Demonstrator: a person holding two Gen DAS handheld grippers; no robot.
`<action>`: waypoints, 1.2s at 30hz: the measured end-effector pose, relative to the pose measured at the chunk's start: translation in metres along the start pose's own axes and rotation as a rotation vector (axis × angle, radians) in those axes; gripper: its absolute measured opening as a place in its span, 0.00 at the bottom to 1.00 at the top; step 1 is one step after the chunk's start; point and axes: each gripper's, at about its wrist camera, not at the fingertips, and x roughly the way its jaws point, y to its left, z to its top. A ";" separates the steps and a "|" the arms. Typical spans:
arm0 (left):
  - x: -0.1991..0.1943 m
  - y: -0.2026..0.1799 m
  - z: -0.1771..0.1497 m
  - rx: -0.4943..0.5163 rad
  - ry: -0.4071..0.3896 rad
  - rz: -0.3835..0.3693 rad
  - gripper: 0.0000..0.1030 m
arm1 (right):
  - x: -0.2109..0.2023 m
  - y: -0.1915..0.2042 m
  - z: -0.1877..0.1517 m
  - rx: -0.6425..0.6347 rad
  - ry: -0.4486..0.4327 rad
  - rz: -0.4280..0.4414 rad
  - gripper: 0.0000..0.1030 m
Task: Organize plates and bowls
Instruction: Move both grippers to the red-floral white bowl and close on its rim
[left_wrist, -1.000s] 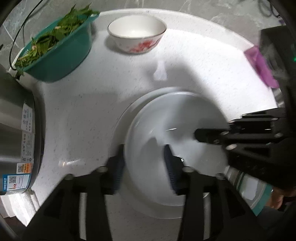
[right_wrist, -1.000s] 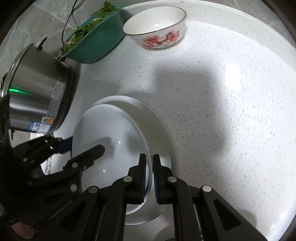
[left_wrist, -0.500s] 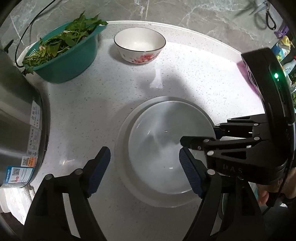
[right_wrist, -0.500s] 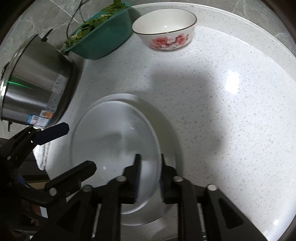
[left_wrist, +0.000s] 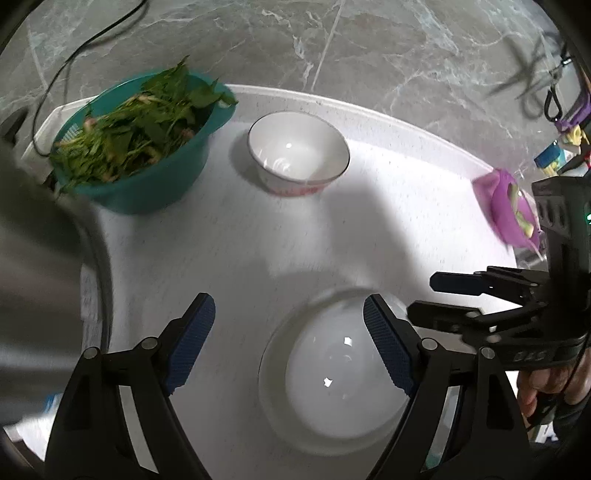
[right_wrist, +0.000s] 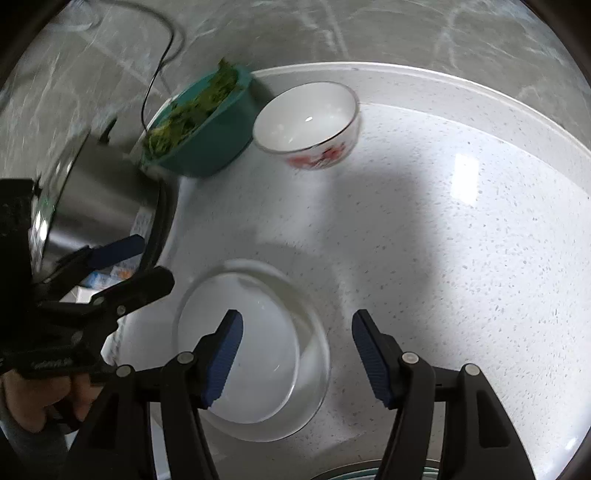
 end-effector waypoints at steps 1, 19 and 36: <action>0.004 0.000 0.007 -0.001 -0.001 -0.005 0.80 | -0.005 -0.005 0.007 0.010 -0.012 0.020 0.63; 0.107 0.006 0.128 -0.079 0.044 0.086 0.80 | 0.037 -0.079 0.146 0.197 -0.047 0.034 0.63; 0.154 0.004 0.145 -0.038 0.059 0.171 0.49 | 0.076 -0.095 0.163 0.172 0.023 0.006 0.48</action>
